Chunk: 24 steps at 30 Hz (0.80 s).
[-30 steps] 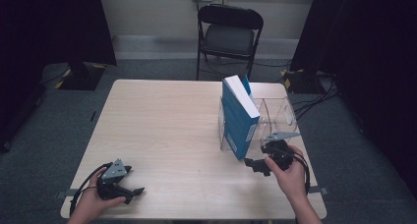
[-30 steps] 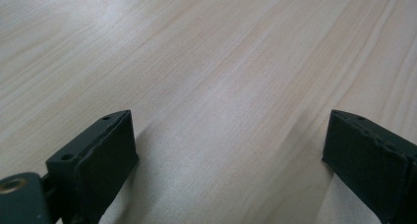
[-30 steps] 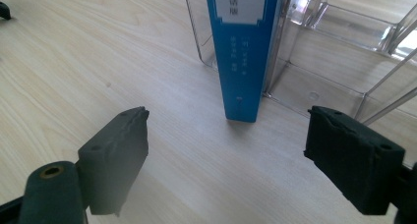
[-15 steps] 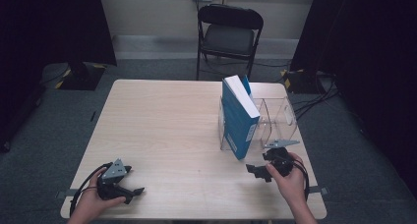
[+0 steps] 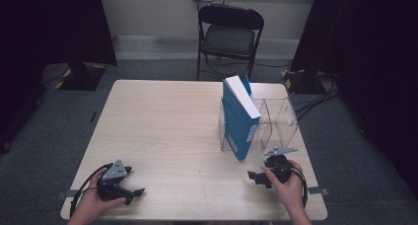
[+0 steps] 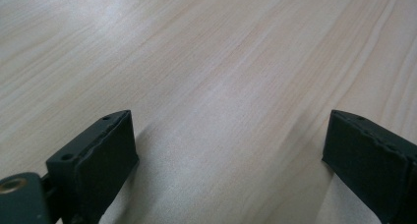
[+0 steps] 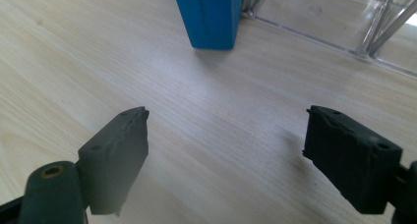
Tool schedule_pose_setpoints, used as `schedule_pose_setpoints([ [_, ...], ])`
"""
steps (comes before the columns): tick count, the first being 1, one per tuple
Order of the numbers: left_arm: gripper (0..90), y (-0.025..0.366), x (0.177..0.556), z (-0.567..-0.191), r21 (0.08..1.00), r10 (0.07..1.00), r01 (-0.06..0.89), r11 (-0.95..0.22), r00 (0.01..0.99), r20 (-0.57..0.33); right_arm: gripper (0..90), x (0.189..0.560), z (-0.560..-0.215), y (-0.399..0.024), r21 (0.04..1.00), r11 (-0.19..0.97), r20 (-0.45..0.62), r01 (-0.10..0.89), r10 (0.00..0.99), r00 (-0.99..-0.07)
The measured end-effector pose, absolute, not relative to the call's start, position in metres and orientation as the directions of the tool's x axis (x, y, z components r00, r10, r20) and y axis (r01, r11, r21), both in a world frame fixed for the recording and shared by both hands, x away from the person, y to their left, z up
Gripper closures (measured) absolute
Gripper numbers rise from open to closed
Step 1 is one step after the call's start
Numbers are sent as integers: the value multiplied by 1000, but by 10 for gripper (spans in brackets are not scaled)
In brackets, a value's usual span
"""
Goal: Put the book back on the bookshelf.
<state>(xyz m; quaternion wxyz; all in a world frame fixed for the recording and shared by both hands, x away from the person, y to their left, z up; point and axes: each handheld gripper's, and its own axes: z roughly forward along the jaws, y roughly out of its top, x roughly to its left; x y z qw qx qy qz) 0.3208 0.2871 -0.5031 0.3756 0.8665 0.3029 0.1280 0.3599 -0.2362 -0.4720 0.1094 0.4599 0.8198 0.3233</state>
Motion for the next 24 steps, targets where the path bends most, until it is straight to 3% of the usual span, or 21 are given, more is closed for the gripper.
schedule_pose_setpoints([
  [6,52,287,321,-503,729,621,429,-534,784,-6,155,357,-484,-238,615,391,96,685,825,-557],
  [13,52,287,321,-503,728,621,429,-534,783,-5,128,350,-493,-235,668,420,-2,615,827,-563],
  [17,52,287,321,-503,729,621,428,-535,784,-4,124,347,-500,-237,729,375,0,573,837,-547],
  [24,52,287,321,-503,728,621,428,-535,783,-5,124,347,-500,-237,733,373,-1,569,837,-547],
])
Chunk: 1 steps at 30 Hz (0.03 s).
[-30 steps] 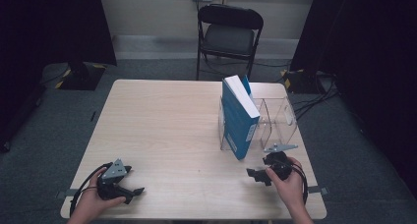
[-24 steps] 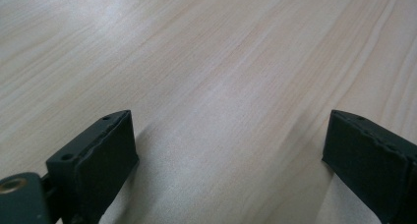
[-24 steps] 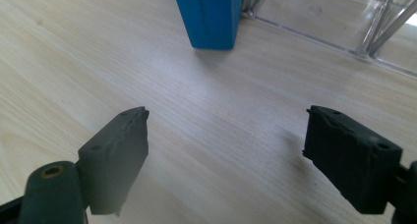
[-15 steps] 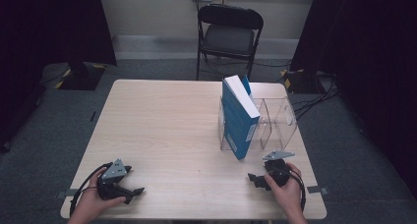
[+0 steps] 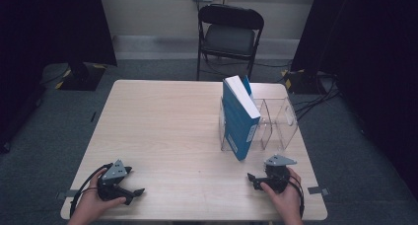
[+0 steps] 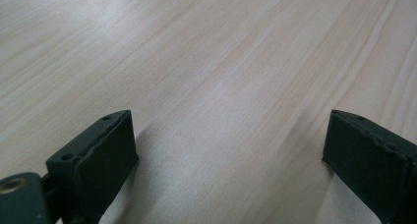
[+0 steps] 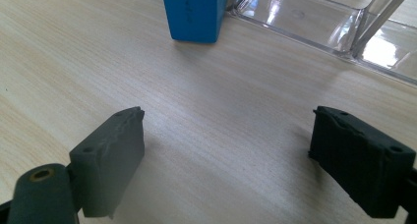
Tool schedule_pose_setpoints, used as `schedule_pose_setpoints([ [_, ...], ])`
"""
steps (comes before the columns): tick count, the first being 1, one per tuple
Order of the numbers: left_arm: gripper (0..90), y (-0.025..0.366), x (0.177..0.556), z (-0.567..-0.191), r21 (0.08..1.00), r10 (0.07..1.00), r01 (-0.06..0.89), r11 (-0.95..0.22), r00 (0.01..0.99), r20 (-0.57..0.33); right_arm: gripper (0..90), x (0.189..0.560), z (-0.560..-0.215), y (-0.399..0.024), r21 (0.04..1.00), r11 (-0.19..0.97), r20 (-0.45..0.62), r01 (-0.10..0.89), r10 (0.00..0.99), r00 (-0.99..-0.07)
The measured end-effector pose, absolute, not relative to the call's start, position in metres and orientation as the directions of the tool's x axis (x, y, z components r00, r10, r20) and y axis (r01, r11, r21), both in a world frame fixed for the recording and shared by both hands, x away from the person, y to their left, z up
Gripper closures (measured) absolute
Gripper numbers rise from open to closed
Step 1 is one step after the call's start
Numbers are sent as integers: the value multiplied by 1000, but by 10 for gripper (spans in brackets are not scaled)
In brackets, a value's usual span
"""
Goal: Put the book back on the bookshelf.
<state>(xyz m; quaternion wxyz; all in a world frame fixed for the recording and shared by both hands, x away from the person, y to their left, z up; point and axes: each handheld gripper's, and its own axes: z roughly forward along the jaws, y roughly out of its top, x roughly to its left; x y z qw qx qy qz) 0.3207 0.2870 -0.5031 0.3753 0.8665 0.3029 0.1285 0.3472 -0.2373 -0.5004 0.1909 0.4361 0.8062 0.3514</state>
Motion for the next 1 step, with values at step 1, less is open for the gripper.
schedule_pose_setpoints([
  [1,52,287,321,-503,729,621,427,-535,784,-3,124,347,-500,-237,733,373,-1,569,837,-547],
])
